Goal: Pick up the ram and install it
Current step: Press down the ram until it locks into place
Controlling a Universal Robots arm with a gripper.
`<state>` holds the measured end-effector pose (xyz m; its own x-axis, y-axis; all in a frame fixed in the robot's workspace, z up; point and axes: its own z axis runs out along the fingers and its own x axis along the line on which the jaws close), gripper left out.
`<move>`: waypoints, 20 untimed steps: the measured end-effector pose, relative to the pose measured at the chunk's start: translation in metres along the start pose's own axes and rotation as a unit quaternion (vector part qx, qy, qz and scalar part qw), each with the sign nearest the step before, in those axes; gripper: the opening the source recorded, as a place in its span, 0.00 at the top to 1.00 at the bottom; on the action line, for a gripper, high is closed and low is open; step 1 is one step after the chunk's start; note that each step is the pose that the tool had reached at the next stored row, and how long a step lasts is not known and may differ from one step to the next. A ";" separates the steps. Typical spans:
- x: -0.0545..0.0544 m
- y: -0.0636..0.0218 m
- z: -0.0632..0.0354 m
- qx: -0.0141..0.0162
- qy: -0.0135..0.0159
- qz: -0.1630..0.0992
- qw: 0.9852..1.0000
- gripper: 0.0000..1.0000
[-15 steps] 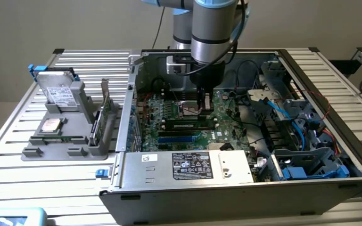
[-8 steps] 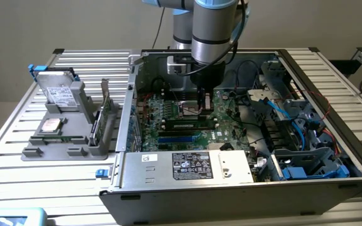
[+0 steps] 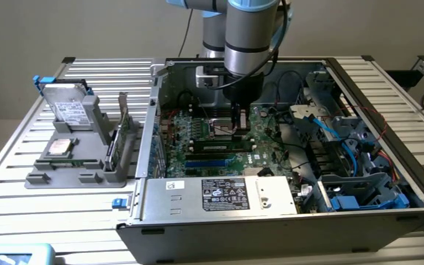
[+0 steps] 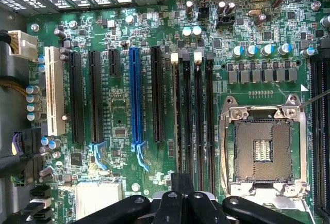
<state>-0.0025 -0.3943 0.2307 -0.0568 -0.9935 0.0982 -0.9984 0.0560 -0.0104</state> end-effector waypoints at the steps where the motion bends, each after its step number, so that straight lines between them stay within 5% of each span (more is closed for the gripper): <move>1: 0.000 0.0000 0.0002 0.000 0.000 0.000 1.000 0.89; 8: 0.000 0.0000 0.0013 0.000 -0.003 0.000 1.000 0.89; 20: 0.000 0.0000 0.0045 0.000 -0.003 0.000 1.000 0.89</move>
<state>-0.0025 -0.3944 0.2263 -0.0569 -0.9942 0.0918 -0.9984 0.0561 -0.0113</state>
